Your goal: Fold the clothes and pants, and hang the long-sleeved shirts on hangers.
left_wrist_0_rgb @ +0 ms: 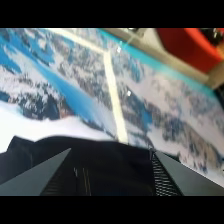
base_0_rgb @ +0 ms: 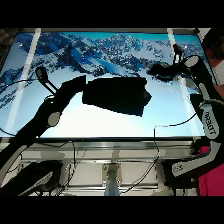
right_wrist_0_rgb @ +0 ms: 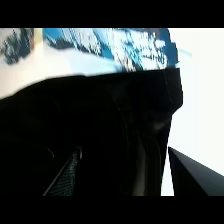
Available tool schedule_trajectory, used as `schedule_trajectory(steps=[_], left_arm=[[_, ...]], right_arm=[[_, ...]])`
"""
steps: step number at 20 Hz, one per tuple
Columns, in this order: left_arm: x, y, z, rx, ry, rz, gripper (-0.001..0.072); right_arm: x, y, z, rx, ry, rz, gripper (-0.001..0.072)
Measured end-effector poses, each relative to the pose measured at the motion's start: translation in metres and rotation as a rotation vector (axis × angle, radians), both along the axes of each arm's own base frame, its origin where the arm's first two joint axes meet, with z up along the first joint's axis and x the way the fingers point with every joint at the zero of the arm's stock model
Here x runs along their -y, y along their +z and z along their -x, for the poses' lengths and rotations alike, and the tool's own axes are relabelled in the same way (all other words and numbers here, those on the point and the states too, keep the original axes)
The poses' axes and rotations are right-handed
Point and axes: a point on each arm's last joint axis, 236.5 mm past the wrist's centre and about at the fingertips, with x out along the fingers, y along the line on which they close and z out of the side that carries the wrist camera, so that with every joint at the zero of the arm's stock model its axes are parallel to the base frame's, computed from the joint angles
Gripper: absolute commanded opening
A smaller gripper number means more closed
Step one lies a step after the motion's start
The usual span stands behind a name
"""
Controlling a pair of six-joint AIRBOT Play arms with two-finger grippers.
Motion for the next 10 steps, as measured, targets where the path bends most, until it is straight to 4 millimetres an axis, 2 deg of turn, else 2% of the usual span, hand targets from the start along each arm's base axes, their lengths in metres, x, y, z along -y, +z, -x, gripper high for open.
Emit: schedule_trajectory(steps=[1,4,7,10], left_arm=[[-0.001,0.007,0.01,-0.009,-0.017,-0.015,0.057],[-0.006,0.033,0.033,0.013,-0.041,-0.027,0.057],[-0.01,0.048,0.046,0.031,-0.05,-0.03,0.0569],[-0.011,0.052,0.051,0.033,-0.054,-0.033,0.0569]], right_arm=[[-0.002,-0.013,0.015,-0.07,0.046,-0.01,0.0696],[-0.01,-0.039,0.046,-0.222,0.157,-0.053,0.0696],[-0.013,-0.05,0.056,-0.288,0.212,-0.081,0.0695],[-0.014,-0.058,0.061,-0.326,0.24,-0.096,0.0687]])
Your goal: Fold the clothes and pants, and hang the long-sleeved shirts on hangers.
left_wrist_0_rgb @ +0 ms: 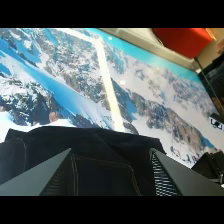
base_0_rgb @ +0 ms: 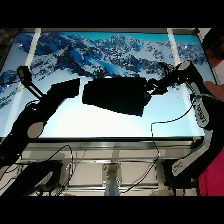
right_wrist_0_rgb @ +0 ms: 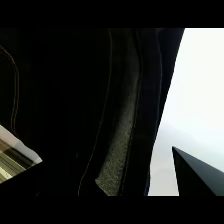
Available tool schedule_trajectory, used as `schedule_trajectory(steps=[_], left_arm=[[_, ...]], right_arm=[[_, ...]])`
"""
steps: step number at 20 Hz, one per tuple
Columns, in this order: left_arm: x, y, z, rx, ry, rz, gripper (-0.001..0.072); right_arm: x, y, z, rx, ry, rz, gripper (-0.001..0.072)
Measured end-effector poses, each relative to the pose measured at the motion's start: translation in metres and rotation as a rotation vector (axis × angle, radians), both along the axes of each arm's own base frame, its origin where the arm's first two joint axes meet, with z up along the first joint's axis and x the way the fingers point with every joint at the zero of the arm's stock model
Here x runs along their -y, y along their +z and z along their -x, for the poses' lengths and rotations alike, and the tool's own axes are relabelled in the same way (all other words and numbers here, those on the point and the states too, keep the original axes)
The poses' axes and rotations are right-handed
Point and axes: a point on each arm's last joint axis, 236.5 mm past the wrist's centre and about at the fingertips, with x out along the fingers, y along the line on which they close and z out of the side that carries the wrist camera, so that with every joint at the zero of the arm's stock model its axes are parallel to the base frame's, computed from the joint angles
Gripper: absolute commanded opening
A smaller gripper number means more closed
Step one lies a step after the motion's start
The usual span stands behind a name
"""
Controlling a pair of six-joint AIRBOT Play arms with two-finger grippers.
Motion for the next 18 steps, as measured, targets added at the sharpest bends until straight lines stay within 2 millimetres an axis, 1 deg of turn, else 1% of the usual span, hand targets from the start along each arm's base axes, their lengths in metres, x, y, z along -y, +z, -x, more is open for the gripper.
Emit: schedule_trajectory(steps=[6,9,11,15,16,17,18], left_arm=[[-0.001,-0.001,0.004,-0.012,-0.004,-0.008,0.0569],[-0.001,-0.003,0.004,-0.018,-0.006,-0.012,0.0569],[-0.001,-0.004,0.005,-0.022,-0.006,-0.013,0.0569],[-0.001,-0.004,0.005,-0.025,-0.007,-0.015,0.0569],[-0.001,-0.005,0.005,-0.026,-0.007,-0.015,0.0569],[-0.001,-0.004,0.005,-0.025,-0.007,-0.015,0.0569],[-0.001,-0.005,0.005,-0.026,-0.007,-0.015,0.0569]], right_arm=[[0.001,-0.017,0.005,-0.048,0.015,-0.003,0.0679],[-0.002,-0.027,0.008,-0.075,0.023,-0.008,0.0678],[-0.01,-0.032,0.011,-0.094,0.036,-0.022,0.0678],[-0.042,-0.042,0.023,-0.14,0.092,-0.057,0.0676],[-0.05,-0.044,0.025,-0.144,0.109,-0.057,0.0664],[-0.058,-0.046,0.027,-0.148,0.124,-0.061,0.0542],[-0.062,-0.049,0.029,-0.146,0.137,-0.052,0.0325]])
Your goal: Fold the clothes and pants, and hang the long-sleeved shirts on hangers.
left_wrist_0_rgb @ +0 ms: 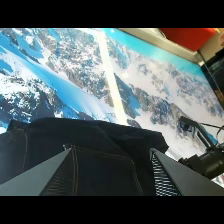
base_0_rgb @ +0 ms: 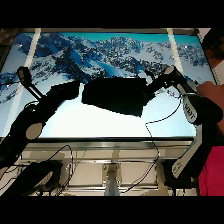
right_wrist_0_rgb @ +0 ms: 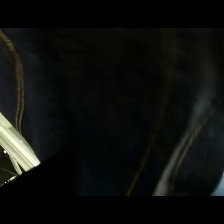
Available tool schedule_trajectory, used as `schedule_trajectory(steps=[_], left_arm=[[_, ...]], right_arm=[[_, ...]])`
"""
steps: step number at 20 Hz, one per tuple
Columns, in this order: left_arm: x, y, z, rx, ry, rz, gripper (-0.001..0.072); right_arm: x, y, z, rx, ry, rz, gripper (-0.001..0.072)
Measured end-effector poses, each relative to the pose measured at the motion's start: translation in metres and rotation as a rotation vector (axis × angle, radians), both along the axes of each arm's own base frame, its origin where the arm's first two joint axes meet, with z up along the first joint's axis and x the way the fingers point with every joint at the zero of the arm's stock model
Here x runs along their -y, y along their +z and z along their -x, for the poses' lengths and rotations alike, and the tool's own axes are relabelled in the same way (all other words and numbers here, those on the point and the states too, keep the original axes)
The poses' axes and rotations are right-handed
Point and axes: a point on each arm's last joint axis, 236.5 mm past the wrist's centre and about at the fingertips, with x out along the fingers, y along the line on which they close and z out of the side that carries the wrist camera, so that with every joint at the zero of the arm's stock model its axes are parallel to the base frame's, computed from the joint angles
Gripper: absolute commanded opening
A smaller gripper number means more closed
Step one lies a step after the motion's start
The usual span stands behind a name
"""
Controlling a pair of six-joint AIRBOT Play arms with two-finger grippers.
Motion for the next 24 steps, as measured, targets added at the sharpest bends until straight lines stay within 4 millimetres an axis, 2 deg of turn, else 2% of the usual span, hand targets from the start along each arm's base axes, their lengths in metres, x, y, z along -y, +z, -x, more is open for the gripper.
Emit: schedule_trajectory(steps=[1,2,6,8,11,15,17,20,24], left_arm=[[0.0,0.0,0.0,0.0,0.0,0.0,0.0569],[0.0,0.0,0.0,0.001,0.0,0.0,0.0569],[0.0,0.0,0.0,0.0,0.0,0.0,0.0569],[0.0,0.0,0.0,0.0,0.0,0.0,0.0569],[0.0,0.0,0.0,0.0,0.0,0.0,0.0568],[0.0,0.0,0.0,0.0,0.0,0.0,0.0569],[0.0,0.0,0.0,0.001,0.0,0.0,0.0569],[0.0,0.0,0.0,0.0,0.0,0.001,0.0569],[0.0,0.0,0.0,0.0,0.0,0.0,0.0568]], right_arm=[[-0.003,-0.004,0.0,0.008,0.008,0.011,0.0157],[-0.005,-0.007,-0.001,0.014,0.011,0.015,0.0023],[0.002,0.0,-0.009,0.051,0.006,0.032,0.0016],[0.021,0.016,-0.023,0.094,-0.03,0.038,0.0015],[0.065,0.053,-0.054,0.174,-0.145,0.033,0.0014],[0.175,0.113,-0.104,0.338,-0.405,0.097,0.0014],[0.236,0.146,-0.116,0.41,-0.543,0.13,0.0014],[0.318,0.179,-0.107,0.465,-0.725,0.168,0.0014],[0.415,0.204,-0.06,0.478,-0.928,0.219,0.0014]])
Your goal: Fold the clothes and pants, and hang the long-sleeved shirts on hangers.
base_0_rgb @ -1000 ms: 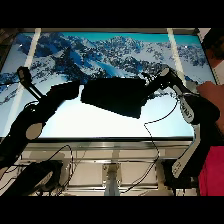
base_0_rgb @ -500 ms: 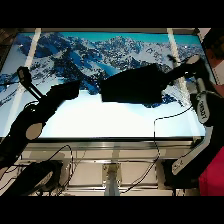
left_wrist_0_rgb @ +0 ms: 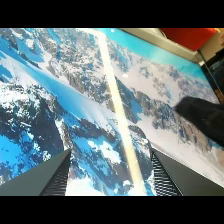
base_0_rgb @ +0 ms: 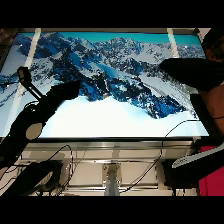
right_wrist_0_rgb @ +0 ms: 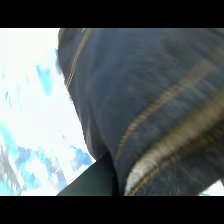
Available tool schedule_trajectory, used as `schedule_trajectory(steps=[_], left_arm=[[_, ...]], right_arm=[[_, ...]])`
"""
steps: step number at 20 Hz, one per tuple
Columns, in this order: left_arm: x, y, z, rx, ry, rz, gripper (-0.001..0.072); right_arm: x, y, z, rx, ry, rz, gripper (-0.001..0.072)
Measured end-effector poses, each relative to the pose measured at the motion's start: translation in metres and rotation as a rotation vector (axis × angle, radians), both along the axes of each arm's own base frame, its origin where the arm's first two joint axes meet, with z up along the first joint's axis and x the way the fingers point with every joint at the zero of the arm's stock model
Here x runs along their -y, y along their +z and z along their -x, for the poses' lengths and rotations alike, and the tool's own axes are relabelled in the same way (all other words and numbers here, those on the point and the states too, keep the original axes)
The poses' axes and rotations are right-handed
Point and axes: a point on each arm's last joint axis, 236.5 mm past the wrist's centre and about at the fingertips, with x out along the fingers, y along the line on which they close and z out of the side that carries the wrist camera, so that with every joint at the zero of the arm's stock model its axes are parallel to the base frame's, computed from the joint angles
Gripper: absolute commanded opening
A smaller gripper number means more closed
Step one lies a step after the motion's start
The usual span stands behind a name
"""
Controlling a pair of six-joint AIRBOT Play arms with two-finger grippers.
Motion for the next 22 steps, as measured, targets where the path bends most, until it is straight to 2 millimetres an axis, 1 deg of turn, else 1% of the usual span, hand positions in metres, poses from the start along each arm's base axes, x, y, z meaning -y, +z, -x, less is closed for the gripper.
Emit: schedule_trajectory(steps=[2,3,4,5,7,9,11,13,14,15,16,17,22], left_arm=[[0.0,0.0,0.0,0.0,0.0,0.0,0.0568],[0.0,0.0,0.0,0.0,0.0,0.0,0.0568],[0.0,0.0,0.0,0.001,0.0,0.001,0.0568],[0.0,0.0,0.0,0.0,0.0,0.0,0.0568],[0.0,0.0,0.0,0.0,0.0,0.0,0.0568],[0.0,0.0,0.0,0.0,0.0,0.0,0.0568],[0.0,0.0,0.0,0.0,0.0,0.0,0.0568],[0.0,0.0,0.0,0.0,0.0,0.0,0.0568],[0.0,0.0,0.0,0.0,0.0,0.0,0.0569],[0.0,0.0,0.0,0.0,0.0,0.0,0.0569],[0.0,0.0,0.0,0.0,0.0,0.0,0.0569],[0.0,0.0,0.0,0.0,0.0,0.0,0.0569],[0.0,0.0,0.0,0.001,0.0,0.001,0.0569]], right_arm=[[0.037,0.012,0.03,0.005,-0.083,0.005,0.0014],[0.052,0.016,0.046,0.001,-0.118,0.006,0.0014],[0.064,0.019,0.064,-0.013,-0.151,-0.003,0.0015],[0.071,0.019,0.081,-0.036,-0.177,-0.018,0.0015],[0.075,0.011,0.116,-0.121,-0.217,-0.064,0.0015],[0.071,-0.002,0.152,-0.254,-0.246,-0.1,0.0015],[0.069,-0.008,0.176,-0.353,-0.292,-0.113,0.0016],[0.072,-0.013,0.199,-0.44,-0.35,-0.106,0.0018],[0.073,-0.014,0.206,-0.471,-0.37,-0.1,0.0053],[0.075,-0.014,0.213,-0.497,-0.39,-0.092,0.0255],[0.077,-0.015,0.22,-0.525,-0.404,-0.083,0.0554],[0.078,-0.016,0.229,-0.557,-0.421,-0.074,0.0644],[0.088,-0.018,0.246,-0.62,-0.47,-0.03,0.0658]])
